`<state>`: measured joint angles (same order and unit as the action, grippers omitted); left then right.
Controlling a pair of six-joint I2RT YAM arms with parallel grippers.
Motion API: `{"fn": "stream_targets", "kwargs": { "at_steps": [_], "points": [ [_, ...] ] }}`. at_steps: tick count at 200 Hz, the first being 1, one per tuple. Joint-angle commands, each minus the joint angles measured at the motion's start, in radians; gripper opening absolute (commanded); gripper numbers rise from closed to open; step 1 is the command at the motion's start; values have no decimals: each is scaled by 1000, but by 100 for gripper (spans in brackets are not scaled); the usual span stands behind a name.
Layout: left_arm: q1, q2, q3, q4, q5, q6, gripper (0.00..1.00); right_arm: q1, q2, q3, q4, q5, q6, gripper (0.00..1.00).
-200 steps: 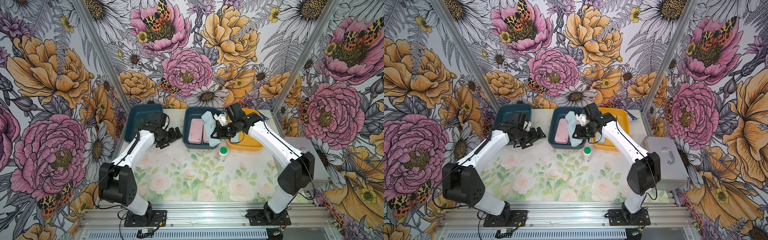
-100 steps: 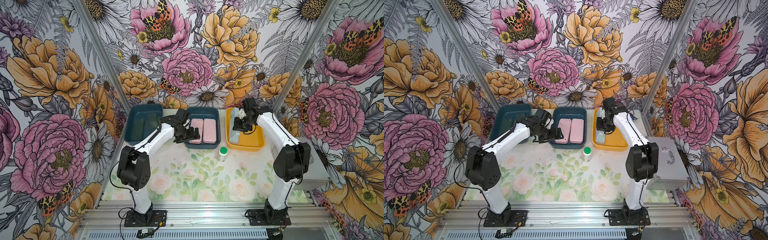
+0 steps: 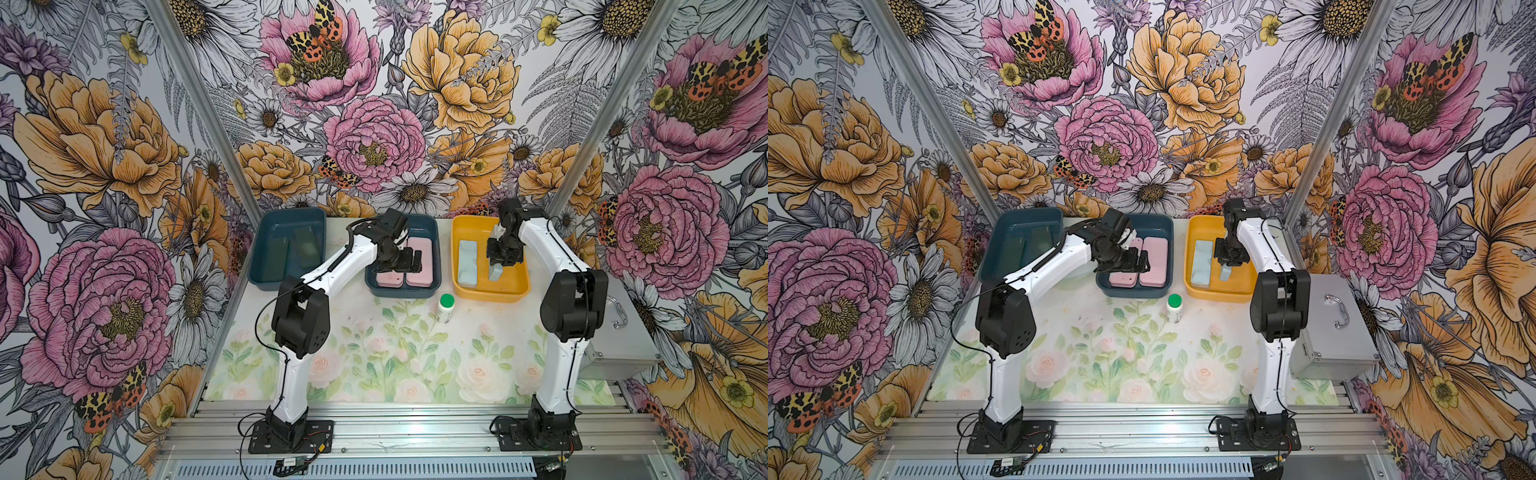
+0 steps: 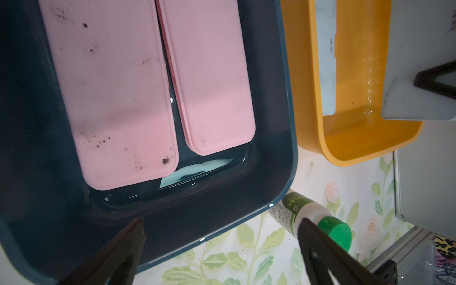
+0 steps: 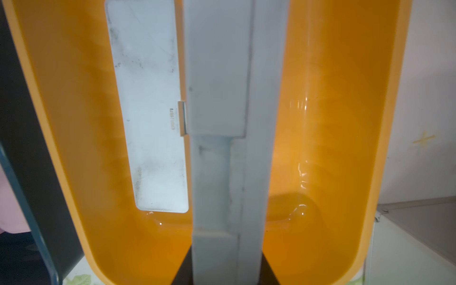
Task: Place the pencil cases by color into the storage box
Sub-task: Place the pencil case at the storage box.
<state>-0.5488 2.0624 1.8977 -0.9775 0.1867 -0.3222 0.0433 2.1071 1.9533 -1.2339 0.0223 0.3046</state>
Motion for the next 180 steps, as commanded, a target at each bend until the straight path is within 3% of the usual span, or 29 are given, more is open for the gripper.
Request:
{"fn": "stream_targets", "kwargs": {
  "at_steps": [1, 54, 134, 153, 169, 180],
  "points": [
    [3, -27, -10, -35, -29, 36, 99, -6, 36, 75, -57, 100, -52, 17],
    [38, -81, -109, -33, -50, 24, 99, -6, 128, 104, -89, 284, -103, 16],
    [59, -161, -209, -32, -85, -7, 99, 38, 259, 120, -47, 459, -122, 16],
    [59, -194, -252, -30, -93, -17, 99, 63, 265, 112, -34, 480, -121, 28],
    [57, -220, -288, -27, -102, -20, 99, 84, 257, 94, -17, 485, -112, 51],
    [58, -232, -314, -24, -107, -21, 99, 99, 253, 88, -13, 484, -104, 62]
  ]
}}
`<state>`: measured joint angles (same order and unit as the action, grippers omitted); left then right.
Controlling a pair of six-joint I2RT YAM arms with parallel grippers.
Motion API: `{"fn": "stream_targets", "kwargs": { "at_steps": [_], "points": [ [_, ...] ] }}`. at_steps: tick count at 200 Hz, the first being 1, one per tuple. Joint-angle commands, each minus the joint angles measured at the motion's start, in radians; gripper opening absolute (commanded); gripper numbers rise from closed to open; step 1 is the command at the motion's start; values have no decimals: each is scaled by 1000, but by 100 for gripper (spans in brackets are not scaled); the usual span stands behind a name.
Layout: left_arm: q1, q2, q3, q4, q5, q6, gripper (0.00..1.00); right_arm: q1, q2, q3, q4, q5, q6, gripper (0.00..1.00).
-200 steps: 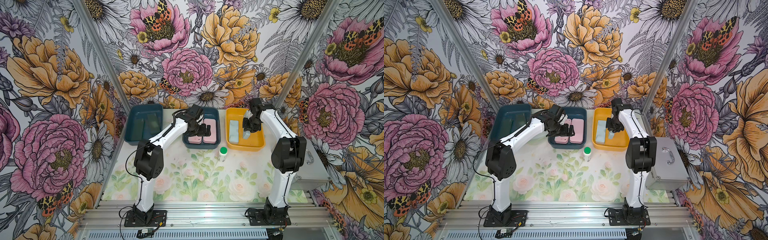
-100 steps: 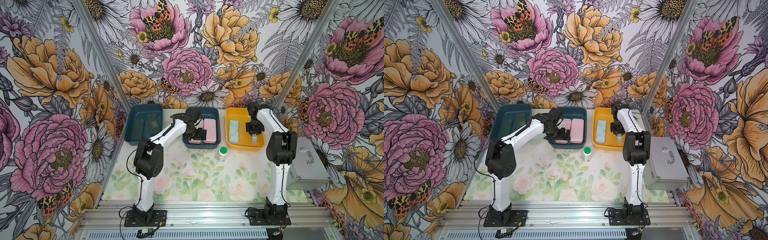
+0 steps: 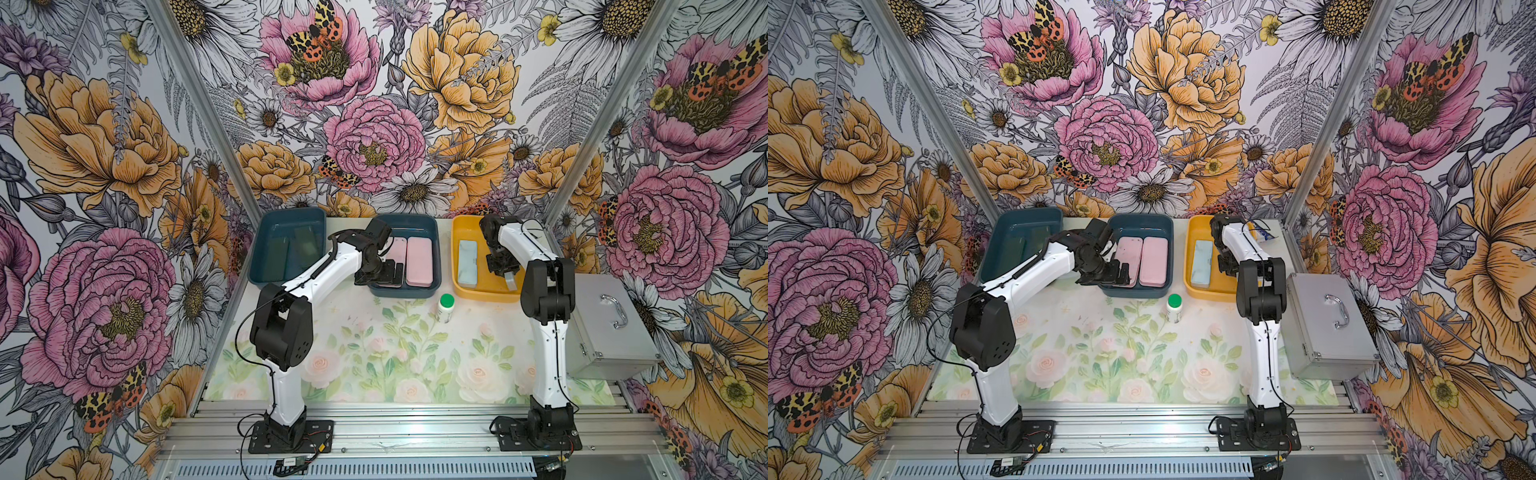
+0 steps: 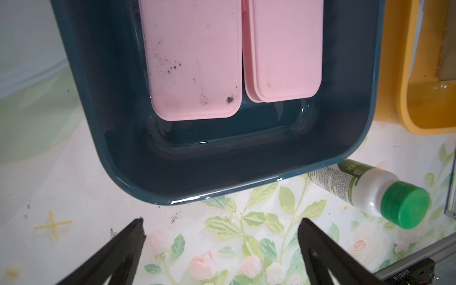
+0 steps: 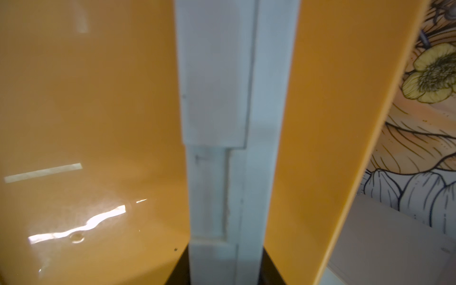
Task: Place the pencil cases by color into the storage box
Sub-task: Place the pencil case at the storage box.
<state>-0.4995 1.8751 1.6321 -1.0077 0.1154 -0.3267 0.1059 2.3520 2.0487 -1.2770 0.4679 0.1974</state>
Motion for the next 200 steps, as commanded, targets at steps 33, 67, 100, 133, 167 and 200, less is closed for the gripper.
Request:
{"fn": "stream_targets", "kwargs": {
  "at_steps": [33, 67, 100, 133, 167, 200],
  "points": [
    [9, -90, -96, 22, -46, -24, 99, 57, -33, -20, 54, -52, 30, 75],
    [16, -116, -132, 53, -59, -48, 99, 55, -146, -56, 127, -185, 74, 79],
    [83, -174, -168, 114, -23, -33, 99, 37, -275, -115, 234, -395, 90, 99],
    [191, -164, -82, 108, 71, 57, 99, 32, -384, -193, 292, -422, 148, 99],
    [323, -199, 48, 98, -21, 32, 99, 22, -577, -391, 460, -447, 176, 99],
    [511, -227, 31, 143, 125, 55, 99, 0, -664, -454, 482, -484, 191, 99]
  ]
}}
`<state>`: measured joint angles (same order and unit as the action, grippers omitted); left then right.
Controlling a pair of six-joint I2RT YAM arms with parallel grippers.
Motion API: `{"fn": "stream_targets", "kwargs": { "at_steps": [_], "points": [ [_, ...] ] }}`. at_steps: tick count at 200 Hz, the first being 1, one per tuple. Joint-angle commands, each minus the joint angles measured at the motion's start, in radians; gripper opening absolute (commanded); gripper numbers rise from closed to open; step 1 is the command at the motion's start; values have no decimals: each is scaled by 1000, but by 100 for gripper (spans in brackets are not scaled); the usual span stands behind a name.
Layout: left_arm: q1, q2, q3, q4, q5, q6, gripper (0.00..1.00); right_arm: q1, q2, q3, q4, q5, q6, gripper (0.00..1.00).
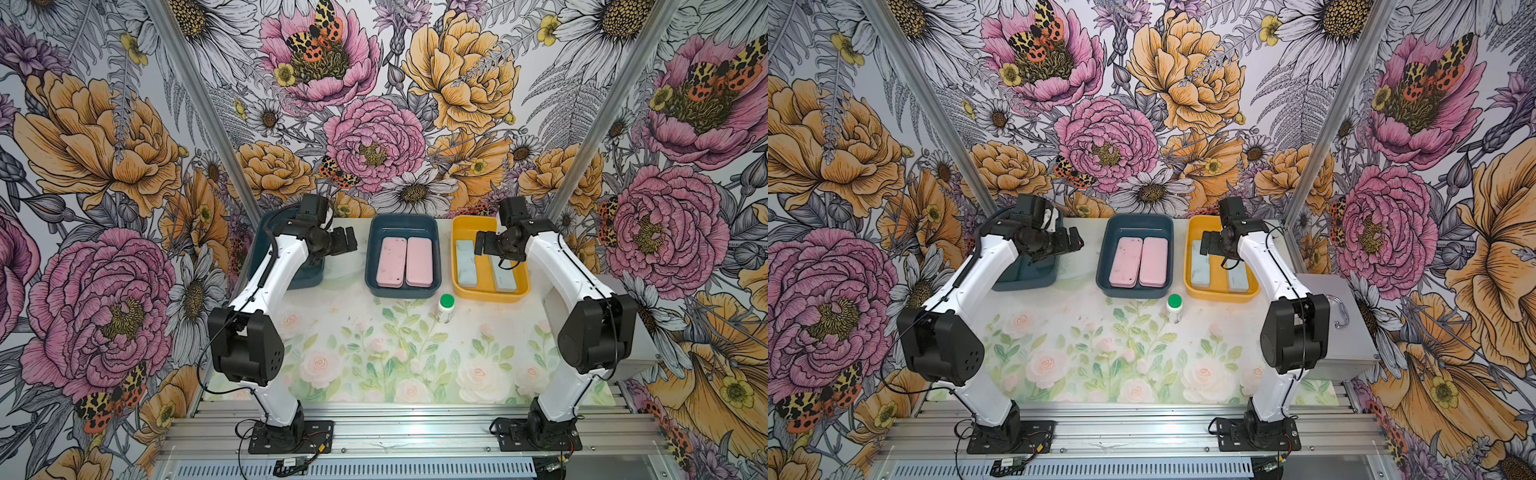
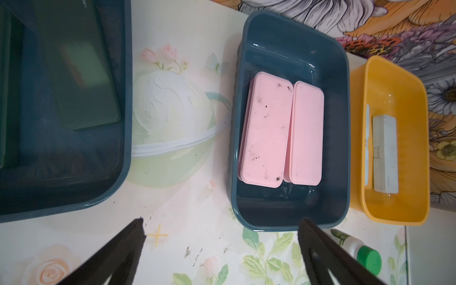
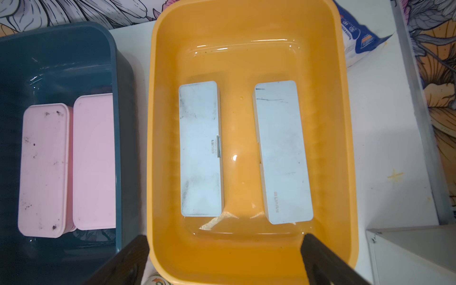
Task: Place the pencil cases by color into the storage box
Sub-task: Place the pencil case at the storage box, then reset both arms
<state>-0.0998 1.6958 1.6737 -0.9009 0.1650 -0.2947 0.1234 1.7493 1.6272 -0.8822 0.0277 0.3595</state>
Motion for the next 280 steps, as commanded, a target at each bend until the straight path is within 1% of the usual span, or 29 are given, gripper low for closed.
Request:
{"fn": "stream_targets", "kwargs": {
  "at_steps": [1, 7, 17, 23, 29, 38, 49, 65, 72, 88, 106, 115, 124, 126, 130, 139, 143, 154, 161, 176, 195, 206, 213, 229, 236, 247, 259, 273, 280],
  "points": [
    [119, -50, -18, 42, 81, 23, 99, -17, -65, -34, 89, -44, 29, 99],
    [156, -73, -63, 90, 117, 22, 99, -22, -86, -57, 104, -44, 30, 99],
    [210, -154, -185, 217, 159, 40, 99, -32, -138, -116, 162, -40, 37, 99],
    [221, -215, -268, 305, 166, 118, 99, -40, -177, -164, 217, -39, 39, 99],
    [220, -251, -301, 318, 158, 216, 99, -50, -218, -226, 280, -43, 39, 99],
    [224, -272, -330, 295, 100, 255, 99, -65, -274, -315, 374, -36, 28, 99],
    [239, -313, -399, 335, 43, 227, 99, -81, -328, -404, 456, -28, 11, 99],
    [284, -371, -520, 444, 36, 146, 99, -96, -387, -497, 546, -10, -30, 99],
    [286, -398, -581, 509, 6, 131, 99, -96, -416, -542, 589, 2, -56, 99],
    [273, -464, -769, 724, -115, 115, 99, -96, -475, -656, 691, 22, -116, 99],
    [250, -520, -988, 1025, -158, 137, 99, -96, -538, -786, 792, 83, -156, 98],
    [243, -523, -1079, 1153, -218, 115, 99, -96, -577, -864, 871, 86, -185, 97],
    [249, -503, -1139, 1234, -247, 89, 99, -96, -618, -970, 998, 83, -222, 94],
    [250, -498, -1148, 1247, -248, 87, 99, -96, -627, -993, 1029, 83, -227, 97],
    [251, -484, -1164, 1269, -247, 92, 99, -96, -641, -1039, 1091, 91, -236, 99],
    [248, -448, -1194, 1321, -237, 126, 99, -96, -654, -1129, 1215, 97, -264, 99],
    [245, -431, -1208, 1357, -250, 118, 99, -97, -651, -1161, 1260, 98, -281, 99],
    [240, -392, -1244, 1457, -238, 117, 99, -97, -627, -1182, 1266, 108, -306, 99],
    [234, -367, -1247, 1483, -231, 129, 99, -96, -611, -1202, 1286, 97, -316, 99],
    [224, -321, -1237, 1513, -212, 158, 99, -96, -577, -1277, 1421, 74, -299, 99],
    [216, -266, -1229, 1575, -214, 180, 99, -94, -517, -1325, 1562, 68, -300, 99],
    [204, -259, -1205, 1534, -192, 207, 99, -97, -474, -1329, 1637, 48, -319, 99],
    [191, -254, -1205, 1546, -188, 225, 99, -96, -442, -1320, 1676, 13, -340, 99],
    [154, -224, -1189, 1547, -174, 277, 99, -101, -371, -1261, 1638, -71, -379, 99],
    [139, -201, -1179, 1556, -172, 293, 99, -103, -331, -1255, 1656, -108, -396, 99],
    [139, -210, -1183, 1545, -172, 293, 99, -132, -334, -1240, 1619, -160, -378, 100],
    [143, -209, -1202, 1579, -176, 290, 99, -155, -301, -1285, 1733, -169, -358, 99],
    [135, -206, -1214, 1605, -177, 298, 99, -170, -219, -1301, 1863, -193, -347, 99],
    [135, -204, -1227, 1628, -178, 298, 99, -180, -232, -1269, 1779, -219, -344, 99]
  ]
}}
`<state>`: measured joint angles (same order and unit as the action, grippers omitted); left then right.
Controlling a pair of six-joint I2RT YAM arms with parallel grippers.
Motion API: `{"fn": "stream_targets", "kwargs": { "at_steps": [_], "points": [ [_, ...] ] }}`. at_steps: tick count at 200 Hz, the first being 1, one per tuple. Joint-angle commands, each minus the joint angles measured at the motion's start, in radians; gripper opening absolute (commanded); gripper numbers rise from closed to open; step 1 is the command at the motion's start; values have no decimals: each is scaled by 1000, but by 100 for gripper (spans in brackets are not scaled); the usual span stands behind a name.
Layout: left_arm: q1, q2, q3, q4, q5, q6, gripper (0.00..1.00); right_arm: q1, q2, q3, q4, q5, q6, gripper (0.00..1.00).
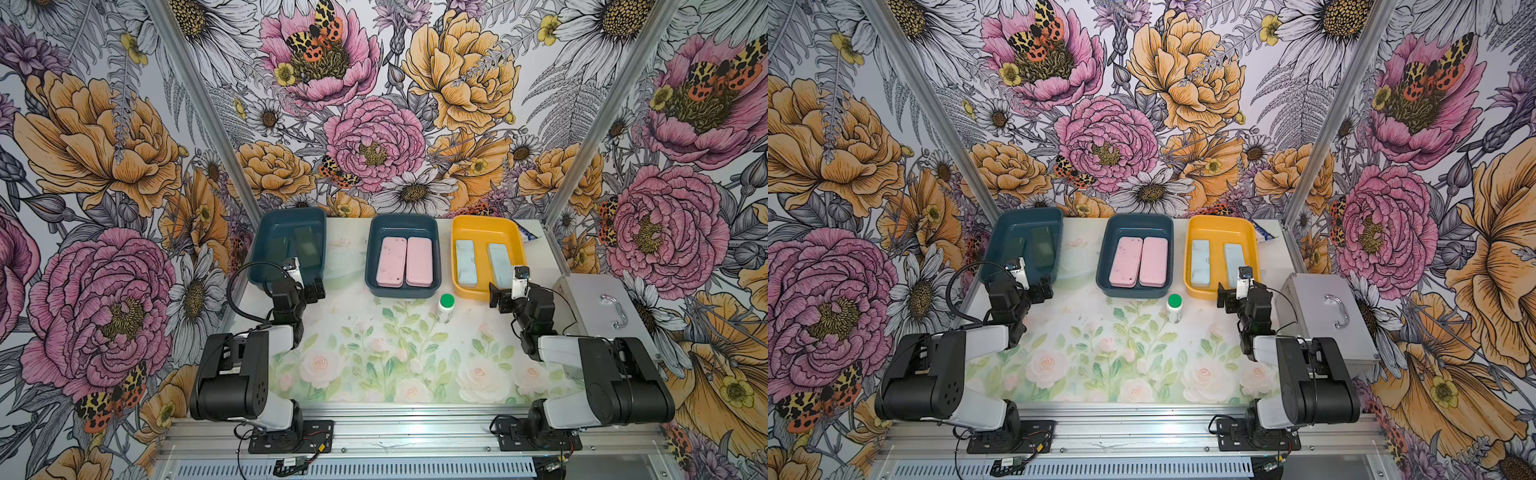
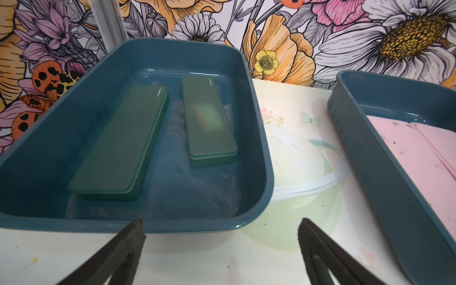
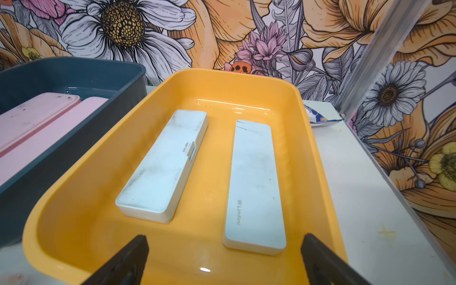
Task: Place the pencil cases by color into the storage box
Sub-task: Reset both arms
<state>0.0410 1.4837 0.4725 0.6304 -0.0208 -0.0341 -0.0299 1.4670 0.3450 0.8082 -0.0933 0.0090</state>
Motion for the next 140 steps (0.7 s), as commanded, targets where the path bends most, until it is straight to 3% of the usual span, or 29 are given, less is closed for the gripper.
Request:
{"fn": "stream_targets", "kwargs": {
  "at_steps": [1, 16, 37, 140],
  "points": [
    [-7, 9, -29, 101, 8, 39, 99, -28, 48, 16, 72, -99, 5, 100],
    [-17, 54, -99, 289, 43, 60, 99, -29, 54, 17, 81, -106, 4, 99],
    [-37, 39, -78, 224, -24, 66, 99, -38, 65, 55, 25, -65, 34, 99],
    [-36, 36, -78, 216, -27, 65, 99, -14, 61, 59, 12, 37, 46, 99]
  ]
}}
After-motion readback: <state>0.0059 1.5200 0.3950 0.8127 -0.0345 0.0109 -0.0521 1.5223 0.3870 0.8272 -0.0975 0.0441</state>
